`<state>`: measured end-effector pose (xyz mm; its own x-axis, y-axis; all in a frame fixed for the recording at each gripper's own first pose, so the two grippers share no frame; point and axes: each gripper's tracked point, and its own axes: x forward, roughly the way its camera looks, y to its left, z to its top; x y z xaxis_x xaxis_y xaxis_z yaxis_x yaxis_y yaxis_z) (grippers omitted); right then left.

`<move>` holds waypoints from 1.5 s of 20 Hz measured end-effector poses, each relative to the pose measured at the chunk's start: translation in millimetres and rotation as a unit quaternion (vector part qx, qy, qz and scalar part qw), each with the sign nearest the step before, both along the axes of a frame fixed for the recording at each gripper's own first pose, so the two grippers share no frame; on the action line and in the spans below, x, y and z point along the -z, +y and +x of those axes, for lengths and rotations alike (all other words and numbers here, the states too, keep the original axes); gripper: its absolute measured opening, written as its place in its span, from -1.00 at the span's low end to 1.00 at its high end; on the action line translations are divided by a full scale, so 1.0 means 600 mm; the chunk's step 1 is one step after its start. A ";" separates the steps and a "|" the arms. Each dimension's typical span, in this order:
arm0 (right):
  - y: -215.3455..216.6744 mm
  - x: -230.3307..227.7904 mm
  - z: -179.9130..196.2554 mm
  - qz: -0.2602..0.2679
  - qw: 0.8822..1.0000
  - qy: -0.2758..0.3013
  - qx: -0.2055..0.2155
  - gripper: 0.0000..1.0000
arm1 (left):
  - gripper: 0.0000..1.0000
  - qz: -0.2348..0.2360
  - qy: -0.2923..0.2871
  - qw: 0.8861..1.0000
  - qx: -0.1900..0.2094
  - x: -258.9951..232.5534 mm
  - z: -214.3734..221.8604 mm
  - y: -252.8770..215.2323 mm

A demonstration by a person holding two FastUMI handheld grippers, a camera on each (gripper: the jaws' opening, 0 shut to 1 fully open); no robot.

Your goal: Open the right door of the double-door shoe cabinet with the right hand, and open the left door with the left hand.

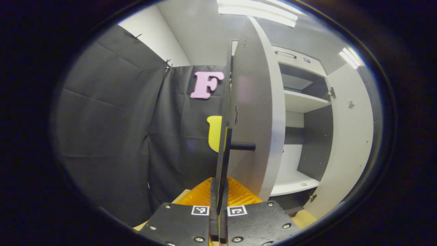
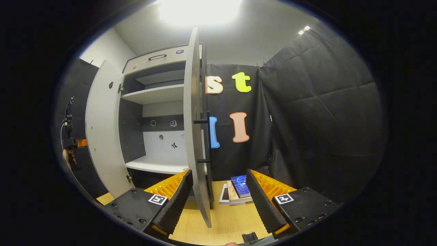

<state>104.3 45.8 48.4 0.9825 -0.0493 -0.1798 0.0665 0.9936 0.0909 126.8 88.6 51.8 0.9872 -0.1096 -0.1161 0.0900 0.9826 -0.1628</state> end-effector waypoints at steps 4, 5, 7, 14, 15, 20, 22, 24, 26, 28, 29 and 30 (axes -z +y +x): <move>0.009 -0.005 0.002 -0.010 1.000 0.002 -0.006 0.86 | -0.95 0.009 0.004 1.000 0.016 -0.001 0.002 0.016; 0.014 -0.005 0.003 -0.010 1.000 0.001 -0.008 0.86 | -0.96 0.010 0.004 1.000 0.018 0.001 0.003 0.015; 0.023 -0.009 0.005 -0.009 1.000 -0.001 -0.014 0.84 | -0.96 0.009 0.008 1.000 0.017 0.003 0.001 0.015; 0.034 -0.016 0.007 -0.023 0.999 -0.005 -0.025 0.86 | -0.96 0.029 0.009 0.999 -0.019 0.001 -0.045 0.049; 0.035 -0.015 0.009 -0.022 0.999 -0.005 -0.027 0.86 | -0.95 0.027 0.009 0.999 -0.023 0.001 -0.056 0.061; 0.057 -0.008 0.016 -0.012 0.999 0.000 -0.044 0.86 | -1.00 0.006 0.021 1.000 -0.012 0.019 -0.115 0.063; 0.065 -0.008 0.016 -0.017 0.999 -0.001 -0.052 0.96 | -0.96 0.013 0.018 1.000 -0.009 0.016 -0.134 0.058; 0.068 -0.006 0.014 -0.023 0.998 -0.001 -0.055 0.86 | -1.00 0.020 0.013 1.000 -0.002 0.009 -0.158 0.047; 0.068 -0.002 0.009 -0.024 0.998 0.000 -0.056 0.86 | -1.00 0.030 0.008 1.000 0.000 0.002 -0.180 0.037; 0.066 0.001 0.003 -0.026 0.998 -0.001 -0.053 0.86 | -1.00 0.037 0.009 0.999 0.001 0.003 -0.201 0.031; 0.062 0.004 0.000 -0.026 0.998 0.000 -0.049 0.96 | -1.00 0.040 0.009 0.999 0.001 0.003 -0.212 0.029; 0.060 0.005 -0.002 -0.025 0.999 0.001 -0.046 0.96 | -1.00 0.044 0.009 0.999 0.002 0.002 -0.223 0.027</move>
